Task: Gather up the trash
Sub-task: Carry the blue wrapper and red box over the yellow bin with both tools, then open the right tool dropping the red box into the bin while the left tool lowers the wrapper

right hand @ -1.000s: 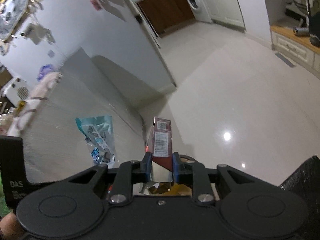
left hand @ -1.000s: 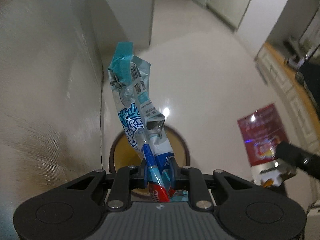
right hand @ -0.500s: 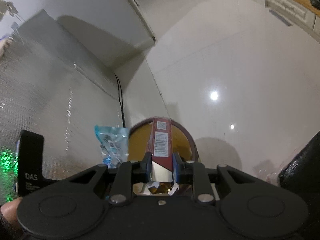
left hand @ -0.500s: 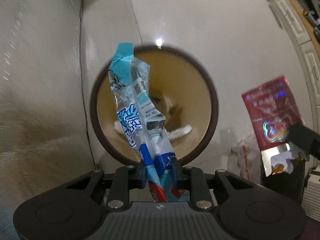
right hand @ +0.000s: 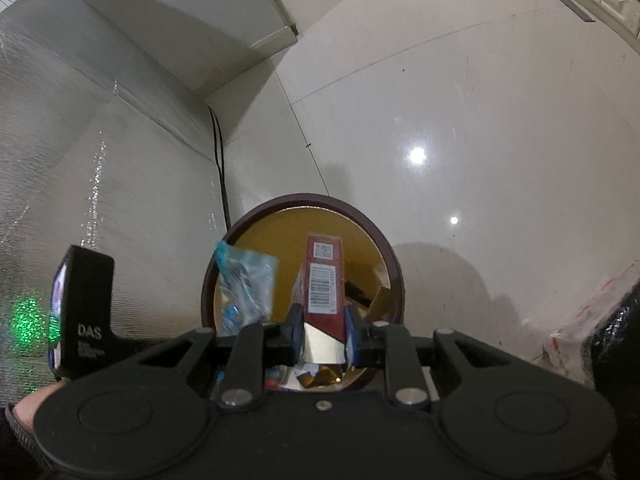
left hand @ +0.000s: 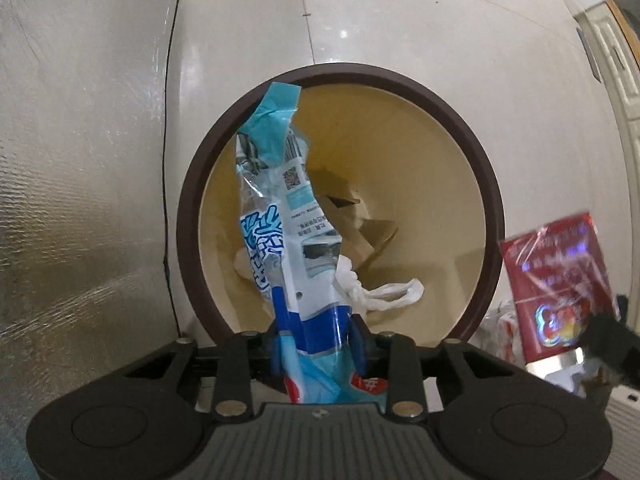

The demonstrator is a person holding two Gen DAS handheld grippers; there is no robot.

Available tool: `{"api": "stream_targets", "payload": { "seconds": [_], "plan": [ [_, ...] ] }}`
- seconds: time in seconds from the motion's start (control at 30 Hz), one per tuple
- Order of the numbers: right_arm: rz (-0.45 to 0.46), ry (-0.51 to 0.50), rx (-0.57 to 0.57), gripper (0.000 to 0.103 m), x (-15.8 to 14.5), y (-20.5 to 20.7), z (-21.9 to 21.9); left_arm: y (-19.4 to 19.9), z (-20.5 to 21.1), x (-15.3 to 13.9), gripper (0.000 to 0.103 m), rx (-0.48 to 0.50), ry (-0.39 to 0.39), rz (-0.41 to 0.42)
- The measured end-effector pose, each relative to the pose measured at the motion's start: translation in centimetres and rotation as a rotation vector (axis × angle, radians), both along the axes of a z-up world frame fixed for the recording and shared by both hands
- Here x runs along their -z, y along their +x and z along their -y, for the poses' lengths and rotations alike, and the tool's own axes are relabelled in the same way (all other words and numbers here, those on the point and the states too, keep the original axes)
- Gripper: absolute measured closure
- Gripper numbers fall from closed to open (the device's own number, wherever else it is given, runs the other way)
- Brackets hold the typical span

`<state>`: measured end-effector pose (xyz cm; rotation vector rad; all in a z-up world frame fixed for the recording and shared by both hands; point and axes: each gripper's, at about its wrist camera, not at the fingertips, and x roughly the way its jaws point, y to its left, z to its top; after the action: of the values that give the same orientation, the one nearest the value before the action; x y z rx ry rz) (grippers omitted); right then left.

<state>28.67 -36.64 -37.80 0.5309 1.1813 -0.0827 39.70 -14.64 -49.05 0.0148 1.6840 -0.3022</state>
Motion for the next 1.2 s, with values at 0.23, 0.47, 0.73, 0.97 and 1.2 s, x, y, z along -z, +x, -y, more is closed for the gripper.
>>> {"api": "stream_targets", "payload": {
  "seconds": [0.23, 0.47, 0.73, 0.97, 1.2],
  "plan": [
    [-0.016, -0.021, -0.017, 0.081, 1.2, 1.8, -0.7, 0.2, -0.4, 1.7, 0.051, -0.003, 0.01, -0.086],
    [-0.02, -0.054, -0.055, 0.081, 1.7, 3.4, -1.2, 0.7, -0.9, 0.1, 0.079, -0.019, 0.03, 0.027],
    [-0.02, -0.103, -0.134, 0.081, 2.0, 6.5, -1.7, 2.2, -1.8, -1.9, 0.08, -0.124, 0.069, 0.156],
    [-0.004, -0.103, -0.174, 0.08, 2.6, 8.7, -1.8, 2.6, -1.6, -2.9, 0.082, -0.113, 0.053, 0.168],
    [-0.07, -0.175, -0.334, 0.078, 4.0, 9.1, -3.5, 1.4, 1.2, -3.5, 0.084, 0.149, 0.264, 0.349]
  ]
}}
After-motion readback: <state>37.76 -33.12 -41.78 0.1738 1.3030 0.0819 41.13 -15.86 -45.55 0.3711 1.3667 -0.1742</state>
